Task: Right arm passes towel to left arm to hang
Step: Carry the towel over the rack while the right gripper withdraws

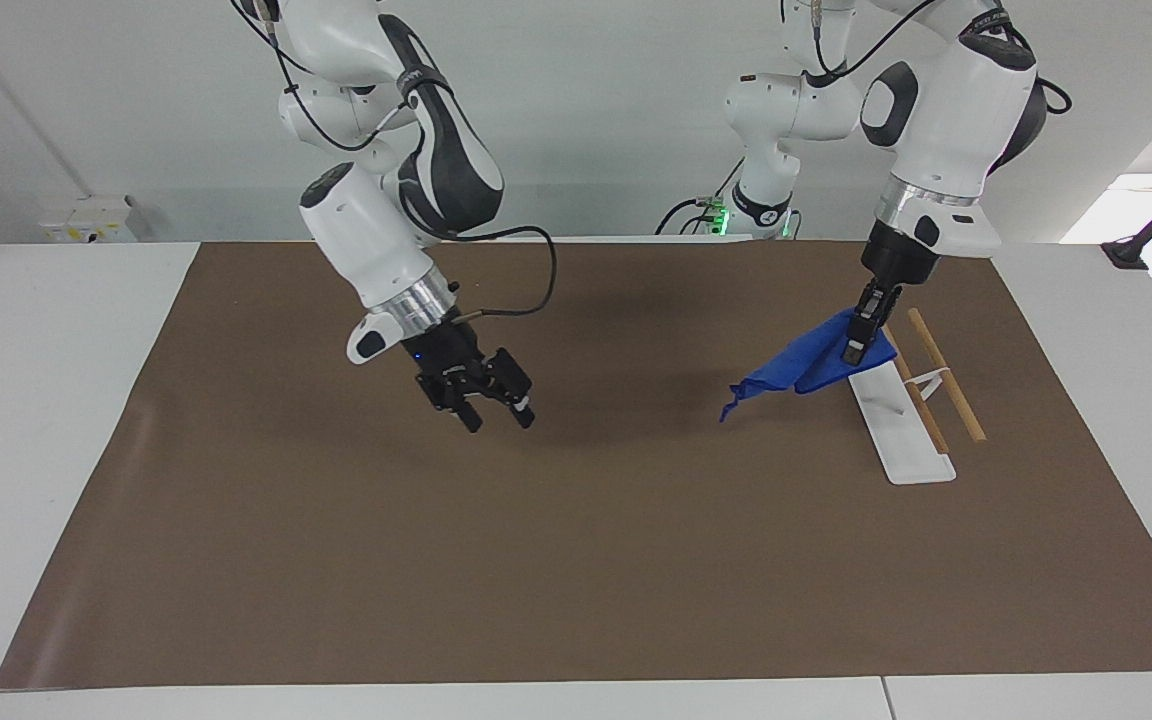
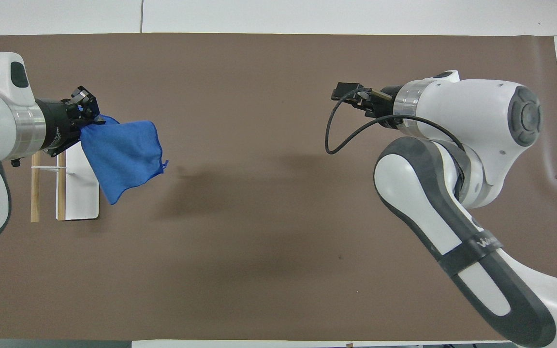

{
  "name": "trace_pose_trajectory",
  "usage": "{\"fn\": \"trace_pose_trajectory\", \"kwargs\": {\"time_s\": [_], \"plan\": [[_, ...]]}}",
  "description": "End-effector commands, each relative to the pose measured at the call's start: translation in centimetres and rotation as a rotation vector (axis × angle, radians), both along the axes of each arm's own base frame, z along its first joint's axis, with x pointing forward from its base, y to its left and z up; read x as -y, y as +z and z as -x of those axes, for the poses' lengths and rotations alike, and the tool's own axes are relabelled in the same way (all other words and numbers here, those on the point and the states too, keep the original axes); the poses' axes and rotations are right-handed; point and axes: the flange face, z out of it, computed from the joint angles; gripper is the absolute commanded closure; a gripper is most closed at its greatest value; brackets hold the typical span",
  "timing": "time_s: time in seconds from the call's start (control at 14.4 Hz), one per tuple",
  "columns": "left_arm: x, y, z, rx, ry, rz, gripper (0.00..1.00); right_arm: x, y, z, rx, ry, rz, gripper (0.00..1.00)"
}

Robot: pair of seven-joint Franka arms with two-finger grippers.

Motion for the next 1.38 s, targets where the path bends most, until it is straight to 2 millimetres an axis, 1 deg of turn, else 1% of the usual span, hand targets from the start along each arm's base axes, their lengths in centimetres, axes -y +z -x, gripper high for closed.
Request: {"fn": "trace_pose_trajectory", "kwargs": {"time_s": [0.0,0.14,0.21,0.28,0.42,0.48,0.55,0.62,0.76,0.83,0.9,0.97,1.04,1.11,1.18,1.31], "plan": [[-0.9,0.5,0.1,-0.023,0.127,-0.012,1.00,3.1,1.4,1.4,-0.056,0.118,0.188,0.00],[-3.3,0.2,0.1,-0.042,0.266,0.013,1.00,5.4,3.0,2.4,-0.108,0.153,0.299,0.00],[-4.2,-0.2,0.3,-0.052,0.334,0.027,1.00,7.2,4.5,3.2,-0.127,0.149,0.344,0.00],[-4.9,-0.3,0.4,-0.052,0.391,0.042,1.00,8.4,6.2,4.0,-0.135,0.142,0.370,0.00],[-7.4,-0.6,0.2,-0.056,0.499,0.063,1.00,10.6,9.8,5.7,-0.152,0.125,0.406,0.00],[-8.4,-0.5,0.2,-0.050,0.548,0.076,1.00,11.2,11.6,6.1,-0.168,0.138,0.440,0.00],[-9.8,-1.0,0.2,-0.055,0.608,0.085,1.00,12.0,13.7,6.4,-0.190,0.147,0.466,0.00],[-11.6,-1.7,0.5,-0.068,0.672,0.093,1.00,13.2,16.2,6.7,-0.203,0.157,0.474,0.00],[-14.4,-2.5,1.4,-0.047,0.747,0.110,1.00,15.0,20.4,7.2,-0.236,0.167,0.476,0.00],[-16.1,-2.8,1.8,-0.024,0.777,0.119,1.00,16.0,21.7,7.2,-0.276,0.168,0.473,0.00],[-17.7,-3.1,2.1,0.006,0.806,0.129,1.00,16.9,22.1,6.9,-0.296,0.177,0.471,0.00],[-18.7,-3.9,2.4,0.019,0.825,0.133,1.00,17.3,21.7,6.9,-0.305,0.185,0.466,0.00],[-20.0,-3.9,2.4,0.045,0.850,0.140,1.00,17.1,19.9,7.3,-0.337,0.197,0.464,0.00],[-21.5,-4.0,2.4,0.066,0.877,0.144,1.00,16.6,18.8,8.9,-0.347,0.196,0.463,0.00],[-22.6,-4.2,2.6,0.073,0.903,0.147,1.00,16.3,19.3,9.1,-0.342,0.198,0.462,0.00],[-24.0,-5.2,3.1,0.087,0.927,0.148,1.00,16.5,19.4,8.6,-0.319,0.200,0.434,0.00]]}}
